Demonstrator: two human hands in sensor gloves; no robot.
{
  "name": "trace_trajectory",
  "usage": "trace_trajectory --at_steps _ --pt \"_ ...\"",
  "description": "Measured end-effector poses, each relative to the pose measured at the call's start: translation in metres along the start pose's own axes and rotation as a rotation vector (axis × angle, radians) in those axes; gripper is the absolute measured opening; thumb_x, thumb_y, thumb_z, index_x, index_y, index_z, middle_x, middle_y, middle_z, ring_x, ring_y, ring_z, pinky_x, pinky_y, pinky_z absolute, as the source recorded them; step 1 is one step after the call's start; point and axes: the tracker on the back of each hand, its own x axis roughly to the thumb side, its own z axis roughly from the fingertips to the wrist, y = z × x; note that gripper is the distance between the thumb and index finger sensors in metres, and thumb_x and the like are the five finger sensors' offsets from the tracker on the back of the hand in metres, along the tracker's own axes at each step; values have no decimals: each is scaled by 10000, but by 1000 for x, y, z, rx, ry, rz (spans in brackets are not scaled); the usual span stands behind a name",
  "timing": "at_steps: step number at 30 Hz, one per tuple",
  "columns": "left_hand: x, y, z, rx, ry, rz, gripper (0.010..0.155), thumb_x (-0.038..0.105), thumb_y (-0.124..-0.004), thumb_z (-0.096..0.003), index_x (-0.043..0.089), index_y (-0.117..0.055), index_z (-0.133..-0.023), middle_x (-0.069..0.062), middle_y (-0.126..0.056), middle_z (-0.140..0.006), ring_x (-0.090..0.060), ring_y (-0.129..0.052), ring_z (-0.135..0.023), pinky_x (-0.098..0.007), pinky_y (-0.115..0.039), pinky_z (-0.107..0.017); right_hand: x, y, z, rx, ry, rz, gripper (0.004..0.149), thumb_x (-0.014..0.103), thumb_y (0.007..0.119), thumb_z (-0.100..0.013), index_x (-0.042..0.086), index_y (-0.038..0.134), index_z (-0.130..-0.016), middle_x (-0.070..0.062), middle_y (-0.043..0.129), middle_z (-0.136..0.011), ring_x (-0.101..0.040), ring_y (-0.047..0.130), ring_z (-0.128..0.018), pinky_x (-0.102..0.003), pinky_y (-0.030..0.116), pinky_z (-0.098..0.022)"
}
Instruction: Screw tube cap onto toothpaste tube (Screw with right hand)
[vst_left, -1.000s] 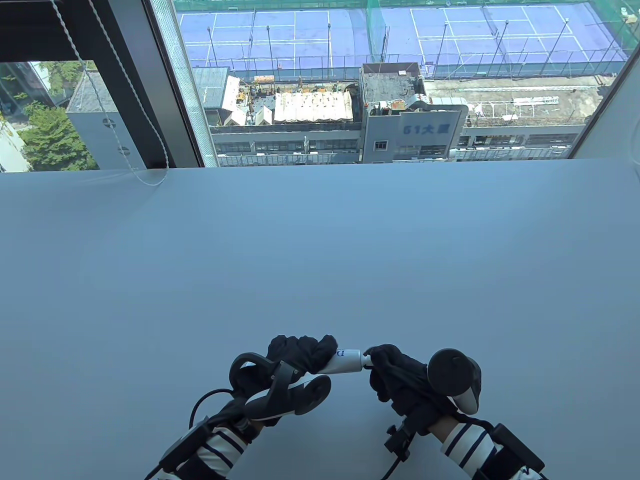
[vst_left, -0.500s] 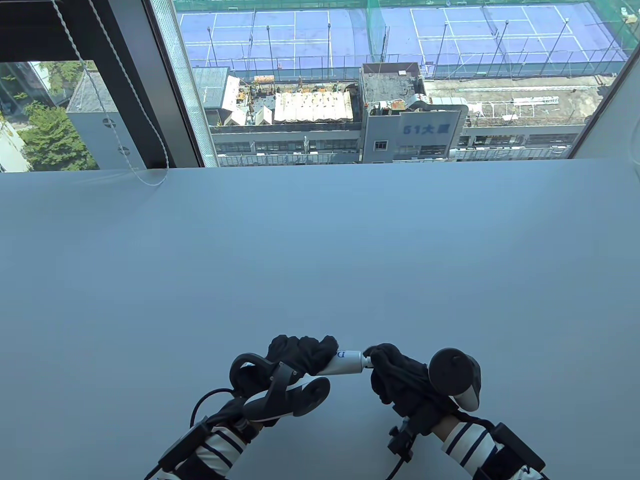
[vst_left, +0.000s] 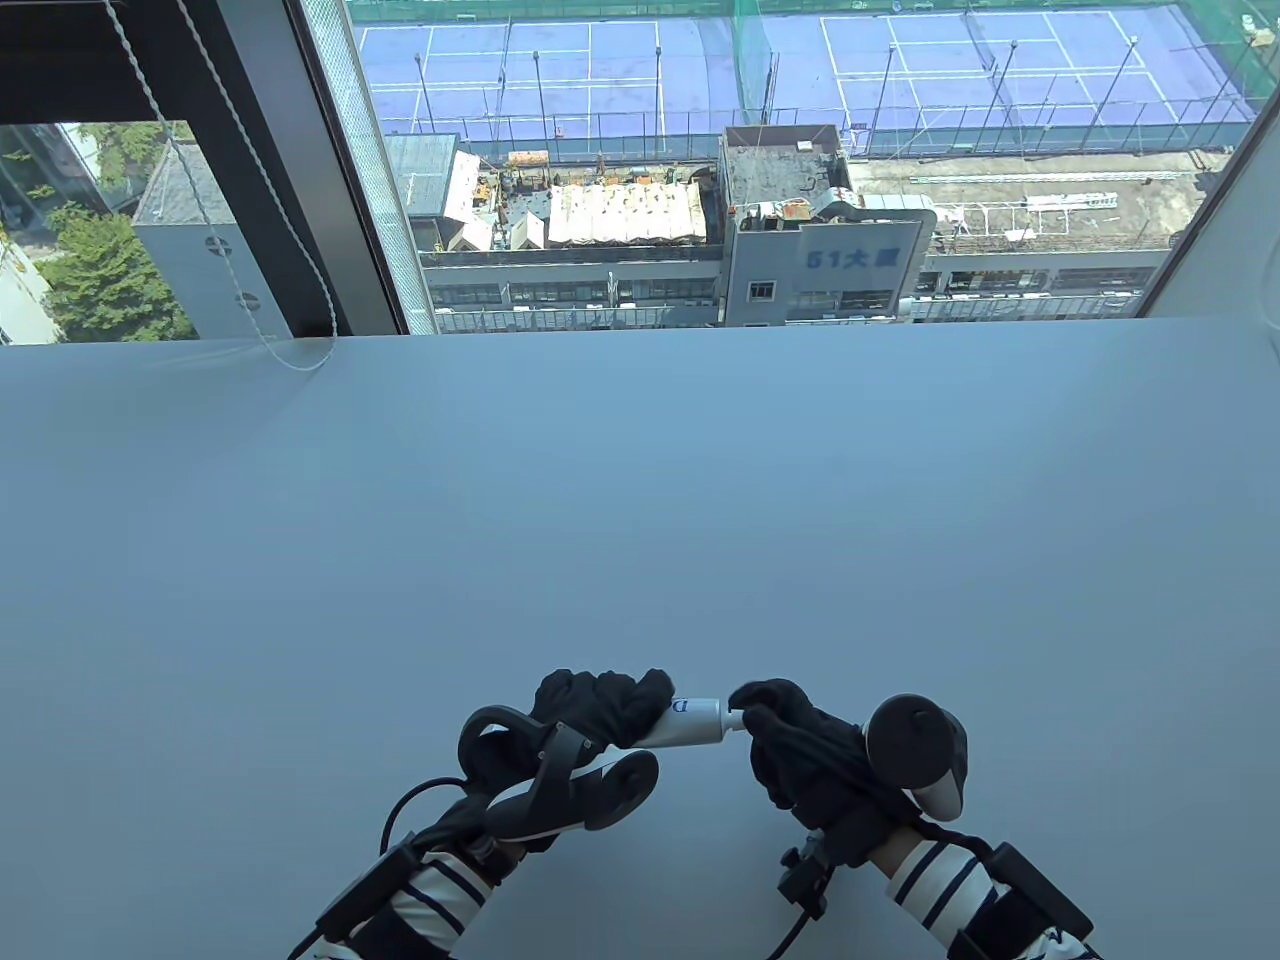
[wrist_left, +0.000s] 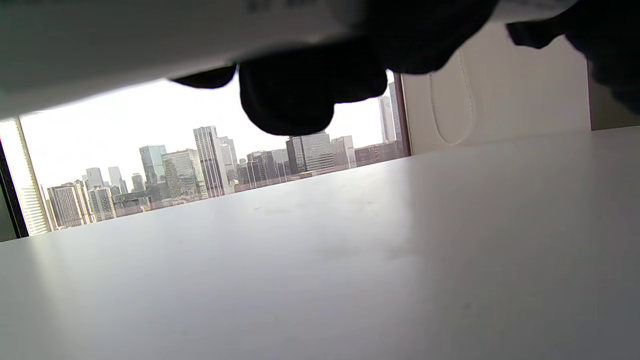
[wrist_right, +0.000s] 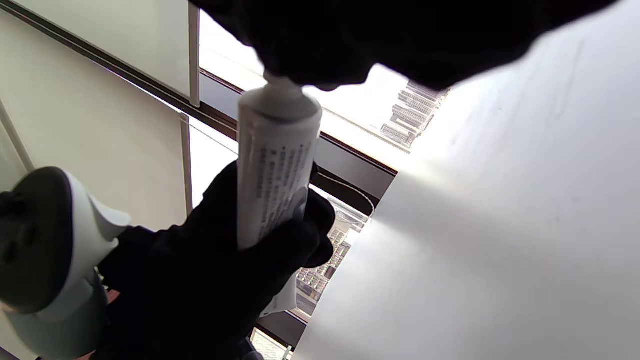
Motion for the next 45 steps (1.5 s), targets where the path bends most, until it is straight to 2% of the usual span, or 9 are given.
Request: trace_trajectory --at_steps 5,12,17,22,29,33,38,41,45 --pt "-1 0 0 -1 7 -2 756 593 -761 -404 343 -409 -1025 -78 -709 -945 -308 -792 -806 -510 -669 -668 -2 -1 2 -50 50 30 578 423 470 -663 -62 774 -741 -43 872 -195 -202 866 -67 -447 771 -105" --pt "-1 0 0 -6 7 1 756 592 -762 -404 344 -408 -1025 -79 -708 -946 -309 -793 -806 -511 -669 -668 5 2 0 9 -13 55 537 353 589 -652 -95 572 -949 -83 880 -336 -232 884 -183 -470 769 -180" --pt "0 0 -1 -9 2 6 758 591 -764 -403 345 -408 -1025 -79 -708 -946 -311 -791 -807 -504 -666 -675 4 3 0 -5 2 41 473 298 562 -661 -119 650 -868 -70 880 -281 -225 880 -140 -465 770 -154" --pt "-1 0 -1 -7 8 -3 758 591 -763 -403 343 -409 -1025 -80 -709 -945 -309 -793 -806 -511 -671 -666 1 3 2 -55 78 69 601 426 451 -659 -76 771 -741 -53 877 -201 -220 877 -89 -462 772 -118" --pt "-2 0 -1 -7 10 -2 757 590 -763 -404 343 -408 -1025 -80 -708 -946 -310 -792 -807 -511 -669 -668 4 4 0 10 -16 37 538 338 568 -658 -104 565 -964 -103 883 -362 -258 890 -217 -491 763 -205" --pt "-1 0 0 -5 4 -4 756 590 -763 -403 345 -407 -1024 -77 -707 -947 -309 -791 -808 -511 -668 -669 4 5 1 -9 -8 28 474 290 561 -660 -117 638 -891 -89 884 -315 -251 889 -181 -488 767 -185" --pt "-1 0 0 -4 7 -8 758 589 -763 -403 344 -407 -1025 -79 -708 -946 -309 -792 -808 -511 -669 -668 1 3 2 -54 68 57 575 407 478 -659 -71 788 -732 -66 883 -210 -247 893 -117 -488 772 -148" --pt "-2 0 0 -5 13 -7 757 588 -763 -404 343 -406 -1025 -78 -706 -947 -310 -789 -809 -511 -667 -670 1 2 3 -31 29 33 661 461 437 -662 -114 707 -844 -115 900 -320 -292 908 -212 -516 764 -207" --pt "-2 0 0 -5 14 -5 757 587 -763 -404 344 -405 -1025 -77 -705 -948 -309 -789 -810 -504 -665 -677 4 6 0 48 -33 27 573 352 530 -672 -107 491 -1013 -206 874 -530 -384 893 -400 -589 723 -326"
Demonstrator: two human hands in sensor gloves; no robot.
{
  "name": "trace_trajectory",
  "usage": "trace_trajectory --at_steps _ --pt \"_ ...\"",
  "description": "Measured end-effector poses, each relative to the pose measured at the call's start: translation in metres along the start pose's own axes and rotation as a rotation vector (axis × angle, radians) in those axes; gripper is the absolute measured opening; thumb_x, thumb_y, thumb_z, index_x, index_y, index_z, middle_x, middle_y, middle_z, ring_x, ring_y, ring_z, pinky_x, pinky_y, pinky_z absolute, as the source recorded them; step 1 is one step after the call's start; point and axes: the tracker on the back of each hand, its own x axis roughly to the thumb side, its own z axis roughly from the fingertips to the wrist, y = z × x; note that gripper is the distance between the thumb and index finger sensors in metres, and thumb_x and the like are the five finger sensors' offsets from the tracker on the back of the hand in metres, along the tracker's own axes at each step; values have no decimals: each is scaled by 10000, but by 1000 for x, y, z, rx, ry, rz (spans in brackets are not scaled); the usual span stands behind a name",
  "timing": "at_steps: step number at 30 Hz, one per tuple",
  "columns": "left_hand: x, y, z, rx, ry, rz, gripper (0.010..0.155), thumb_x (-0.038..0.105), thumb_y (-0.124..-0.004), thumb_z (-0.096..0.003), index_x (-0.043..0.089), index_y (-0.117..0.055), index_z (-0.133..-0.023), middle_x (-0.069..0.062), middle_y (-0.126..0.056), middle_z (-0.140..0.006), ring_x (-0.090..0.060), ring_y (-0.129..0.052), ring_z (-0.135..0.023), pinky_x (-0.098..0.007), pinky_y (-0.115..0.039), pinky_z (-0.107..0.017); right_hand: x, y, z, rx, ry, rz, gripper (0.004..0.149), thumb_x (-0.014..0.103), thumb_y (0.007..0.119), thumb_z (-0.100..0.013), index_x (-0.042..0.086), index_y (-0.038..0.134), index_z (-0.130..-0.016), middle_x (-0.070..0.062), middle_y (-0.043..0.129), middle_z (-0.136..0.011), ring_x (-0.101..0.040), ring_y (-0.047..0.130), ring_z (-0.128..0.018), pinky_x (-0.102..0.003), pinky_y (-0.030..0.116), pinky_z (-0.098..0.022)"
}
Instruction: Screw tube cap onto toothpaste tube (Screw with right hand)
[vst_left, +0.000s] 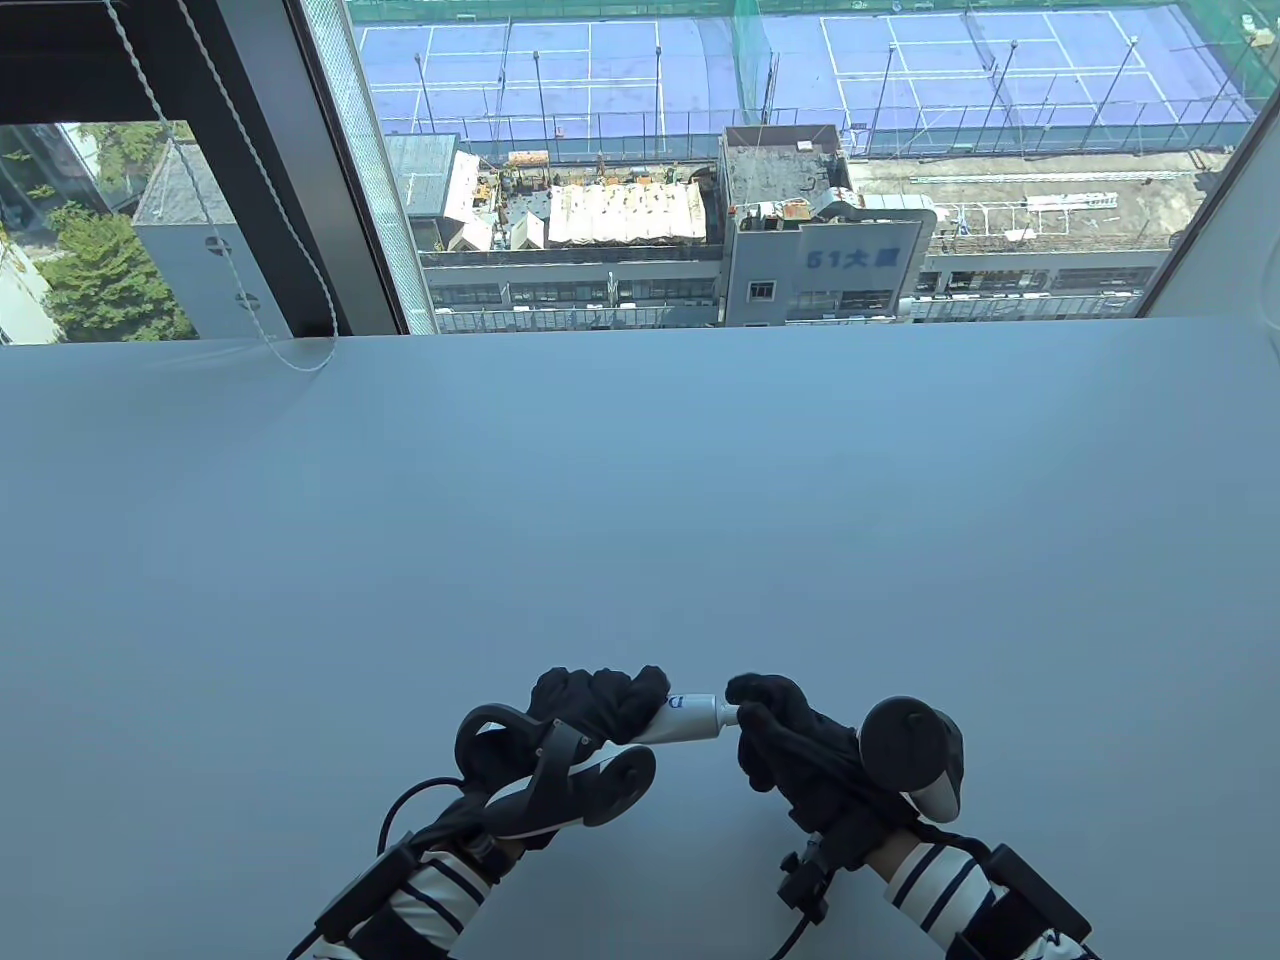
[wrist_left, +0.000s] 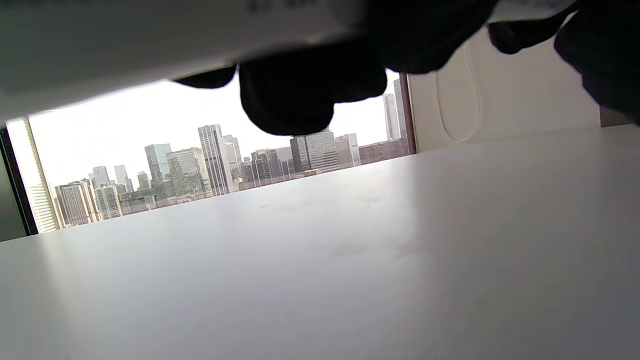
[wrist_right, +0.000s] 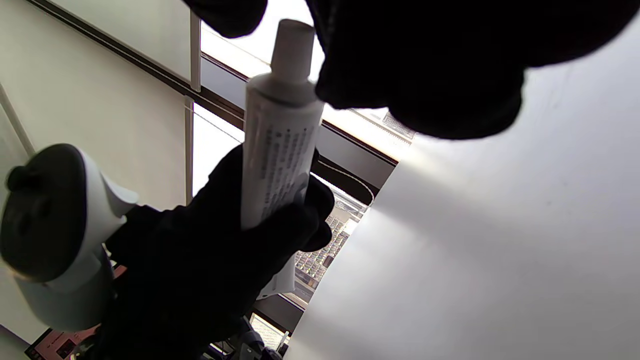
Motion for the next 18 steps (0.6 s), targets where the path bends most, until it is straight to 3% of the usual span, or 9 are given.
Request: trace_trajectory --at_steps 5,9,12,15,18 --pt "0 -1 0 -1 -3 -3 757 586 -764 -403 344 -405 -1024 -77 -703 -949 -309 -788 -811 -504 -664 -678 2 2 -1 -20 -4 15 476 265 532 -664 -124 573 -936 -182 883 -481 -363 901 -361 -581 733 -305" --pt "0 0 0 1 -5 -3 758 586 -764 -403 345 -404 -1025 -76 -703 -950 -308 -788 -813 -503 -664 -679 0 1 0 -68 46 27 512 331 475 -665 -94 724 -807 -137 906 -334 -335 919 -260 -566 750 -254" --pt "1 0 0 1 -6 -2 757 586 -763 -404 344 -405 -1025 -77 -702 -950 -308 -789 -812 -503 -665 -678 0 -1 1 -81 65 29 673 461 434 -635 -107 770 -767 -146 919 -304 -352 927 -251 -578 749 -250" --pt "1 -1 0 0 -7 7 758 586 -763 -404 343 -404 -1025 -76 -702 -950 -309 -787 -813 -502 -665 -679 1 0 0 -28 34 42 760 517 424 -630 -150 645 -920 -236 906 -488 -440 905 -403 -628 709 -324" --pt "2 -1 0 -4 -11 17 756 587 -762 -404 344 -405 -1024 -76 -703 -950 -309 -787 -813 -502 -665 -679 2 2 -2 37 -38 39 651 427 498 -663 -101 450 -1041 -315 807 -708 -511 836 -580 -656 668 -399"
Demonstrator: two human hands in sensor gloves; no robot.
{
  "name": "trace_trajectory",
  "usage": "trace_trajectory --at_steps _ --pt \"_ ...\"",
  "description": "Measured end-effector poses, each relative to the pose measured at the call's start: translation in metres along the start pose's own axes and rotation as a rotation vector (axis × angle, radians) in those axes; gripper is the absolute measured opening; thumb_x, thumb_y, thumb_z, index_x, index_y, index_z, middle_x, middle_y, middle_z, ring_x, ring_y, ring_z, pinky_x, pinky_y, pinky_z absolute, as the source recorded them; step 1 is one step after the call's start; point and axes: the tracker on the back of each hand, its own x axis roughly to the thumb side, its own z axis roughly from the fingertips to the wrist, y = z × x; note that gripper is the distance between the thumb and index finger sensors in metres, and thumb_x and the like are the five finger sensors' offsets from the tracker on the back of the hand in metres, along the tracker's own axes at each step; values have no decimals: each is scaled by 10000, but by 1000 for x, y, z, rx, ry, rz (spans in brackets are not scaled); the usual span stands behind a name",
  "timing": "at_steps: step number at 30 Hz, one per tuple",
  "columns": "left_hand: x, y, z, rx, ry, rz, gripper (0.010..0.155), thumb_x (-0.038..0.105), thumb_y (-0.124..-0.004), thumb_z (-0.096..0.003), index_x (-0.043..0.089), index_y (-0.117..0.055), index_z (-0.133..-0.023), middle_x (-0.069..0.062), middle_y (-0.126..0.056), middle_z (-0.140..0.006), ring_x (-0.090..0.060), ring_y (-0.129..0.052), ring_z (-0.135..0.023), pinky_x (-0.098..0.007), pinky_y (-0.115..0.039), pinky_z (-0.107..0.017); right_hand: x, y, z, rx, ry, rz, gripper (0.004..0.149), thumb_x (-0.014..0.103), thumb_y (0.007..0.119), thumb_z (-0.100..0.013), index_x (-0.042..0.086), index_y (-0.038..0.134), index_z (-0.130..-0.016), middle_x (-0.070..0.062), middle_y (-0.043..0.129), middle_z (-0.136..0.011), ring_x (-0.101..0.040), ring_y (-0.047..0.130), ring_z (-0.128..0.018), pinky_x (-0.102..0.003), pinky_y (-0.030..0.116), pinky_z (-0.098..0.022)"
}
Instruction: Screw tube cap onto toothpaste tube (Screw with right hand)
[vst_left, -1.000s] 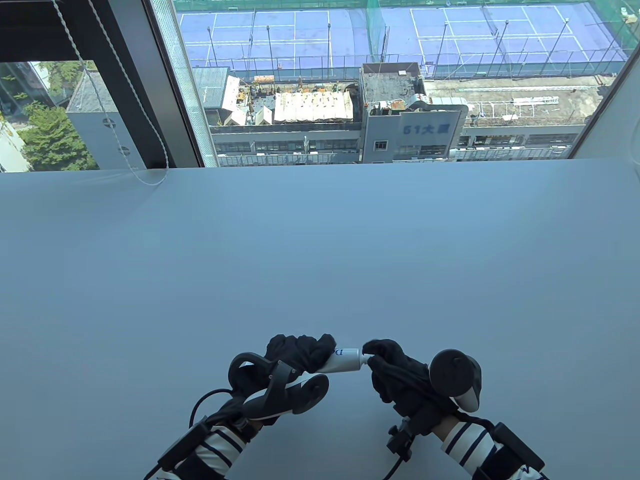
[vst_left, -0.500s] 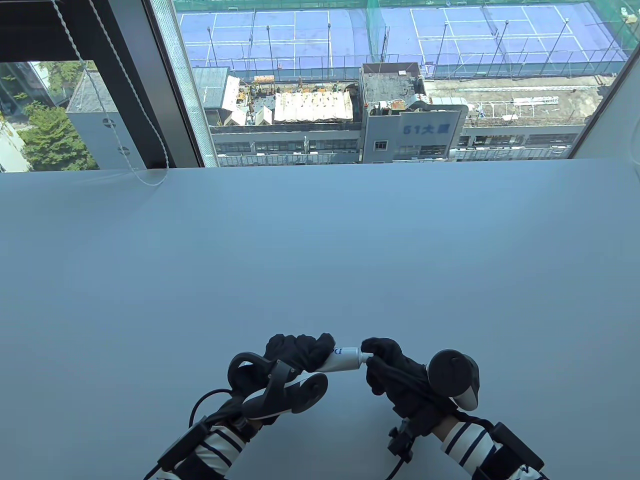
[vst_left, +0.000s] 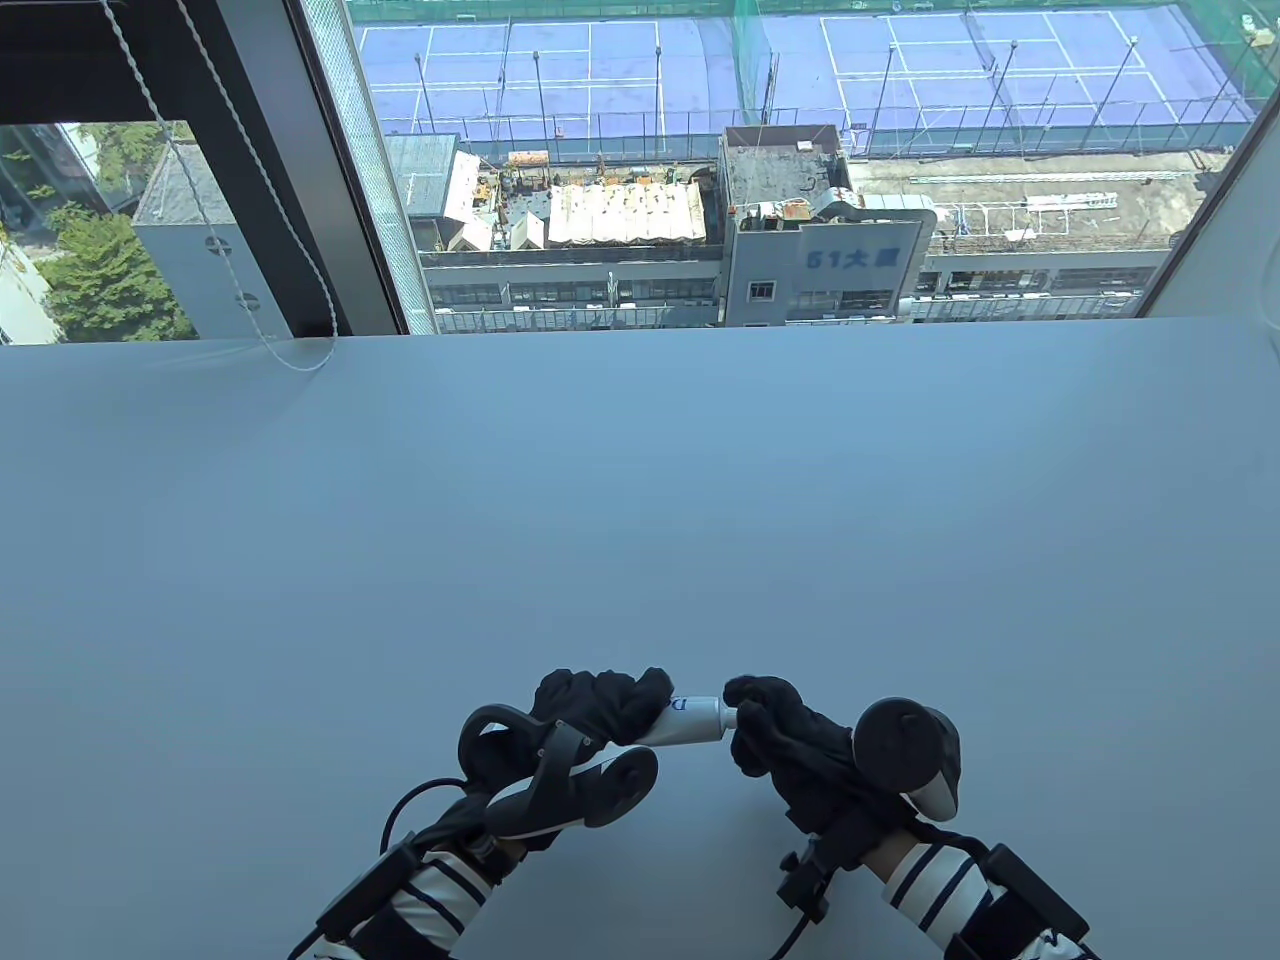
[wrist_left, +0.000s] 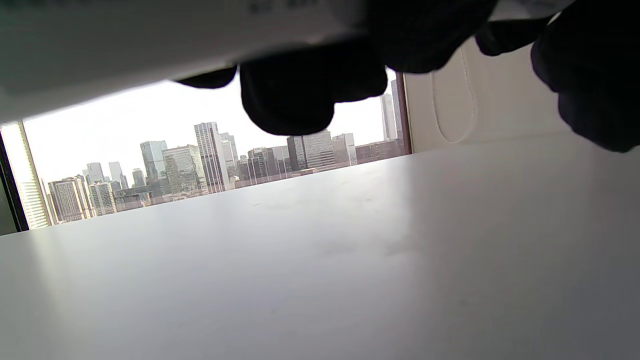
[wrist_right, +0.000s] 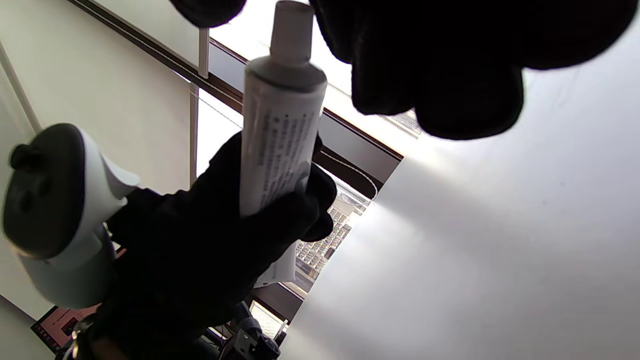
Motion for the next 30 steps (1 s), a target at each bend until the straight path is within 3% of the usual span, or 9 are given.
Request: trace_trajectory --at_steps 2,5,13,18,27,30 --pt "1 0 0 -4 -3 11 756 587 -762 -404 343 -404 -1025 -76 -704 -949 -307 -789 -812 -501 -666 -679 2 1 -1 33 -38 3 569 340 513 -670 -62 415 -1061 -329 764 -758 -505 828 -597 -647 670 -410" --pt "3 0 -1 -6 -11 17 758 585 -762 -405 340 -404 -1026 -77 -704 -949 -307 -791 -811 -502 -667 -678 4 2 -1 15 -56 53 507 282 518 -662 -74 476 -1021 -302 797 -709 -472 855 -546 -625 692 -384" --pt "10 2 -1 28 -20 -57 757 580 -761 -408 343 -392 -1025 -71 -673 -971 -305 -776 -826 -507 -656 -685 7 -1 2 -131 7 182 551 366 503 -657 -111 760 -759 -127 895 -345 -313 918 -242 -528 755 -200" --pt "16 3 -1 71 -15 -165 755 572 -751 -417 352 -359 -1023 -68 -637 -989 -302 -738 -858 -508 -624 -714 0 -2 1 -163 174 16 548 375 518 -664 -65 842 -620 -35 872 -197 -226 912 -108 -462 777 -106" --pt "24 -5 -3 134 7 -336 761 563 -710 -441 360 -254 -1014 -52 -552 -1024 -281 -665 -914 -498 -563 -766 -9 -2 2 -138 424 -286 527 339 537 -669 -60 858 -548 11 846 -137 -178 896 -44 -424 784 -56" --pt "25 -6 -7 99 -5 -326 794 568 -714 -434 336 -224 -1015 -51 -583 -1013 -278 -699 -898 -493 -593 -746 -12 -2 3 -137 478 -322 527 336 534 -671 -57 859 -539 16 846 -135 -172 898 -41 -419 787 -52"
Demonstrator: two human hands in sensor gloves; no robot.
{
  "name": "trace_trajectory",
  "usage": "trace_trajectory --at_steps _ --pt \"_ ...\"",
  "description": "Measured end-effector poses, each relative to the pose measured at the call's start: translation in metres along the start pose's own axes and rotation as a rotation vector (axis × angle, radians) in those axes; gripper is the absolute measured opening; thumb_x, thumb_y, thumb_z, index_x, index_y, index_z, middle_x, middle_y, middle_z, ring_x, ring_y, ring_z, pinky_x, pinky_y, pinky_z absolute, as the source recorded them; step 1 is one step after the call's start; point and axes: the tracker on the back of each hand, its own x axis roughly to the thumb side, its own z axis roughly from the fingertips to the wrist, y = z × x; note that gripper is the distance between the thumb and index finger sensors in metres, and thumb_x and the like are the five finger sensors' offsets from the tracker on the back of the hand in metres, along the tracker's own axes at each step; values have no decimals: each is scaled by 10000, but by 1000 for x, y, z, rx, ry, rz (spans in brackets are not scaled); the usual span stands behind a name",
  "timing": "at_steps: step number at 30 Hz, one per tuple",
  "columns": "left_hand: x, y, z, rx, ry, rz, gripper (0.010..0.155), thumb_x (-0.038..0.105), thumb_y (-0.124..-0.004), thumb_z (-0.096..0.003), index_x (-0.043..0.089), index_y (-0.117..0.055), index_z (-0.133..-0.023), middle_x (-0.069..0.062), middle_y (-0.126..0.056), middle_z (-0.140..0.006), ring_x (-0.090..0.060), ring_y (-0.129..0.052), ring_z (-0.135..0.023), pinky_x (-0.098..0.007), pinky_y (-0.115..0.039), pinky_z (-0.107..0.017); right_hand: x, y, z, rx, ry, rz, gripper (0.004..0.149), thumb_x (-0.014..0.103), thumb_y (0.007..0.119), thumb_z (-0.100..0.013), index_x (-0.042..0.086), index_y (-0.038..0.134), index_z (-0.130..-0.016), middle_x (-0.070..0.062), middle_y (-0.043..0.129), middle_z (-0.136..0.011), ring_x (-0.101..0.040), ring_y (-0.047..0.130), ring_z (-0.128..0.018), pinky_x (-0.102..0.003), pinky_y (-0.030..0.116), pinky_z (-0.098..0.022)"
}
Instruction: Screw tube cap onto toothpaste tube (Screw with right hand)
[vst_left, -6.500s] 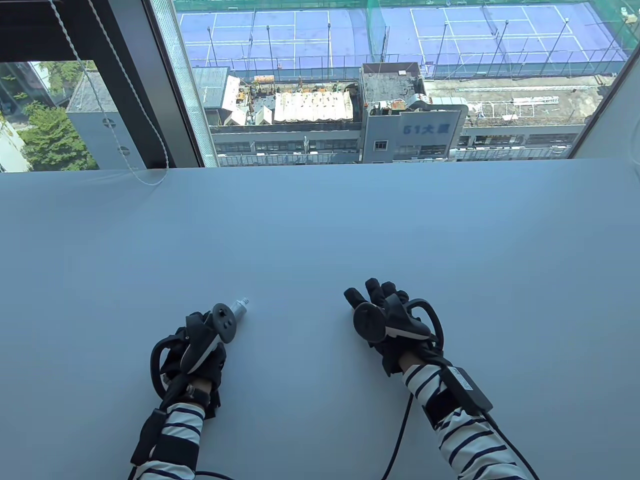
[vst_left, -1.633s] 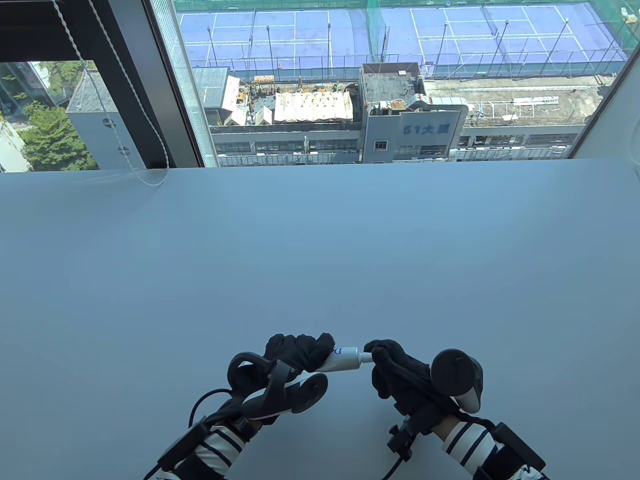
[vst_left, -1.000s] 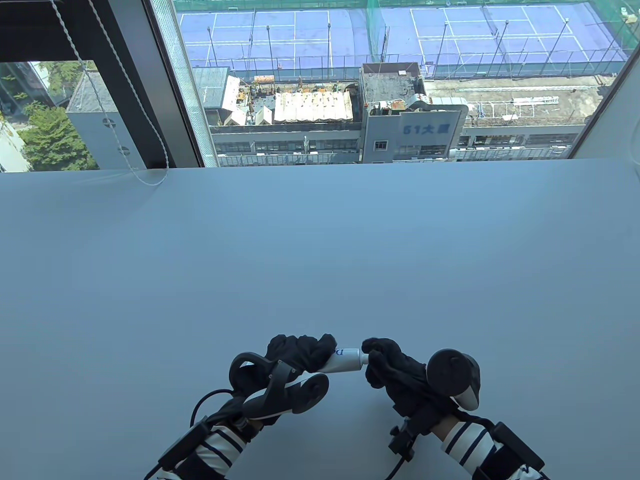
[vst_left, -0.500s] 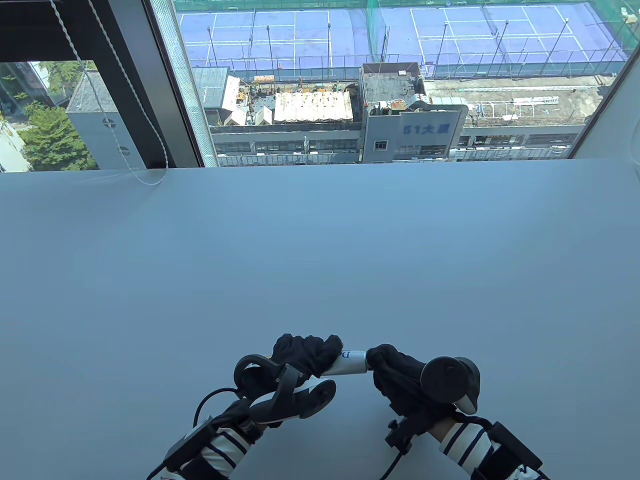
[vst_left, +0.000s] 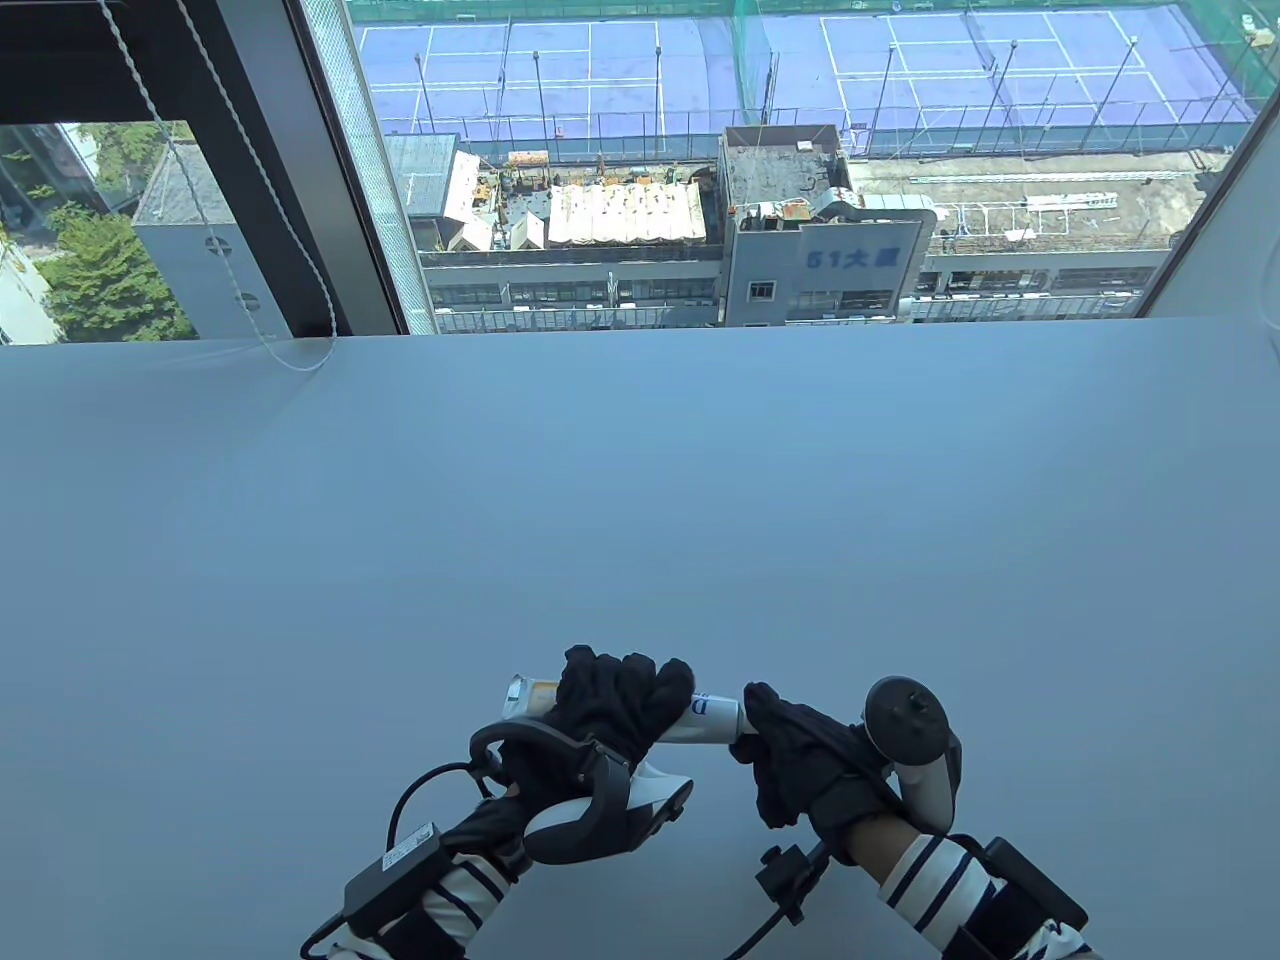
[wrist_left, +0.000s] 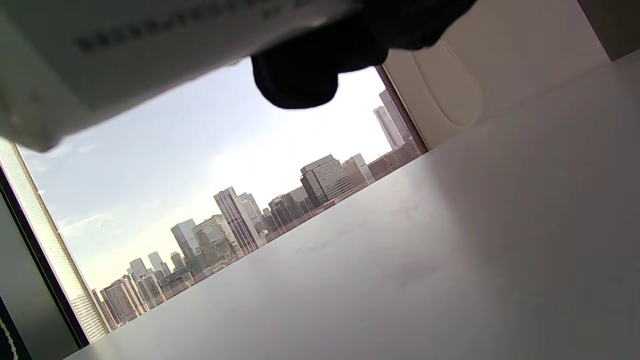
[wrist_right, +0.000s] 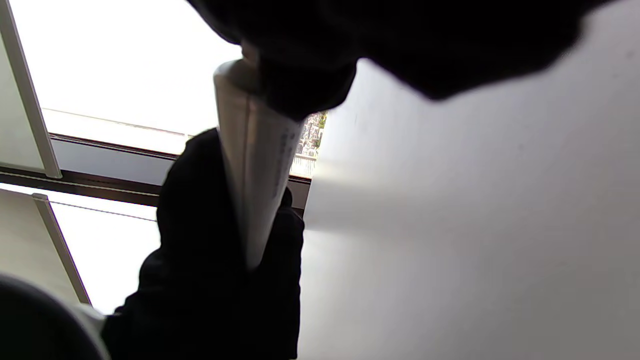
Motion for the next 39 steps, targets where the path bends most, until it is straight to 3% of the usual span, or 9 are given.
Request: trace_trajectory --at_steps 3,6,9,13,15,17,21,28,39 --pt "-5 3 -8 -30 32 107 823 579 -746 -415 302 -257 -1015 -39 -681 -982 -278 -801 -861 -452 -687 -692 -5 -5 0 -23 -53 -49 556 384 496 -678 -48 836 -596 2 868 -204 -186 918 -115 -425 797 -110" --pt "-18 5 -25 -126 116 368 740 568 -766 -438 249 -401 -998 -100 -775 -940 -315 -899 -807 -467 -758 -617 0 -14 -1 -47 -132 -123 595 414 446 -676 -73 787 -709 -32 888 -291 -221 930 -190 -444 792 -152" --pt "-34 -4 -47 -298 261 692 657 538 -775 -468 210 -525 -980 -141 -816 -927 -355 -930 -786 -476 -792 -560 7 -27 0 -79 -173 -82 604 417 434 -681 -77 780 -721 -36 890 -306 -227 932 -205 -448 791 -165" --pt "-43 -20 -72 -529 482 1083 590 476 -763 -528 174 -568 -996 -162 -783 -971 -382 -879 -831 -487 -789 -557 6 -39 -1 -126 -175 -55 606 415 438 -681 -81 784 -719 -43 893 -304 -235 933 -205 -454 790 -165" --pt "-43 -30 -80 -607 589 1219 567 464 -765 -535 184 -591 -996 -117 -749 -964 -400 -840 -811 -483 -786 -559 4 -42 -2 -129 -162 -48 607 415 436 -683 -82 782 -722 -46 894 -309 -239 934 -212 -456 790 -170" --pt "-41 -41 -90 -684 691 1321 546 453 -780 -544 175 -636 -991 -160 -690 -956 -385 -793 -810 -488 -766 -563 2 -45 -3 -143 -152 -53 607 413 440 -682 -87 783 -723 -53 896 -310 -246 934 -213 -462 788 -171" --pt "-33 -55 -104 -761 815 1279 508 448 -785 -566 165 -707 -981 -156 -704 -921 -362 -782 -789 -494 -744 -590 2 -50 -4 -152 -154 -30 608 412 441 -682 -90 781 -726 -60 897 -314 -253 933 -217 -468 785 -175" --pt "-15 -68 -118 -793 905 1120 496 418 -745 -589 106 -739 -975 -166 -770 -881 -336 -837 -749 -460 -790 -550 3 -52 -4 -155 -154 -16 609 411 444 -683 -95 781 -729 -69 899 -318 -262 933 -223 -475 783 -179" --pt "16 -54 -137 -757 719 602 583 439 -653 -580 32 -690 -996 -175 -853 -790 -332 -930 -579 -433 -840 -409 2 -54 -4 -152 -143 2 611 410 445 -682 -98 783 -727 -74 899 -316 -268 932 -222 -480 780 -179"
